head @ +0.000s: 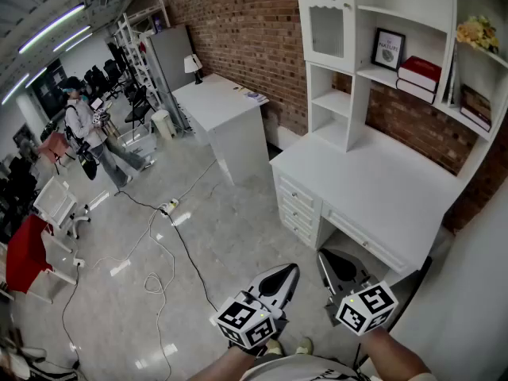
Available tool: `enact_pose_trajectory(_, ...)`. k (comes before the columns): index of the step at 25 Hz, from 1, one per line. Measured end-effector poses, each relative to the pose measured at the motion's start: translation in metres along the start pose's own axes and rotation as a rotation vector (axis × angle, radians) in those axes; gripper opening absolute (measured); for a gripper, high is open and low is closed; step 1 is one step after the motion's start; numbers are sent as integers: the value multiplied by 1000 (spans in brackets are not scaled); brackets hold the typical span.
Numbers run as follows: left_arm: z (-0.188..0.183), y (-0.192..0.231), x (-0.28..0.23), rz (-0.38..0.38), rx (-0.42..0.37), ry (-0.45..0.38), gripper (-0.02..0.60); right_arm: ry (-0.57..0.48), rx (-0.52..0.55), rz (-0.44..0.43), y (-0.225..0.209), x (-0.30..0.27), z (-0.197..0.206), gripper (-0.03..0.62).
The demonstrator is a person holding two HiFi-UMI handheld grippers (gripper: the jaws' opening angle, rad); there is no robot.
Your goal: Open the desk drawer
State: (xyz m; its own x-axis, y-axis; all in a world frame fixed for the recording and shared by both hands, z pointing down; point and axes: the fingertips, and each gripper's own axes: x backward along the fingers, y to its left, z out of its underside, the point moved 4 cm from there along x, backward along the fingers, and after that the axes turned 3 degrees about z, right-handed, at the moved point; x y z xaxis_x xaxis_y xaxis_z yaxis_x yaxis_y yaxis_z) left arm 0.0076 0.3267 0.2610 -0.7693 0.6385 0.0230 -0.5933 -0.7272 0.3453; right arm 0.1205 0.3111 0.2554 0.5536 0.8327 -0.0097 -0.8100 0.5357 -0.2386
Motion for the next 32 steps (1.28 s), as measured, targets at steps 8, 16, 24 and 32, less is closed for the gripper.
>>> enact_pose_trajectory(8, 1, 0, 3, -4, -2, 0, 8, 10, -10, 1, 5, -1, 3, 17)
enact_pose_trajectory(16, 9, 9, -5, -20, -11, 31, 9, -10, -70, -41, -6, -2, 6, 17)
enact_pose_trajectory(24, 18, 27, -23, -70, -31, 64, 9, -26, -97, -20, -35, 2, 2, 17)
enact_pose_trajectory(32, 25, 74, -56, -89, -11, 96, 9, -9, -106, 9, -66, -33, 7, 17)
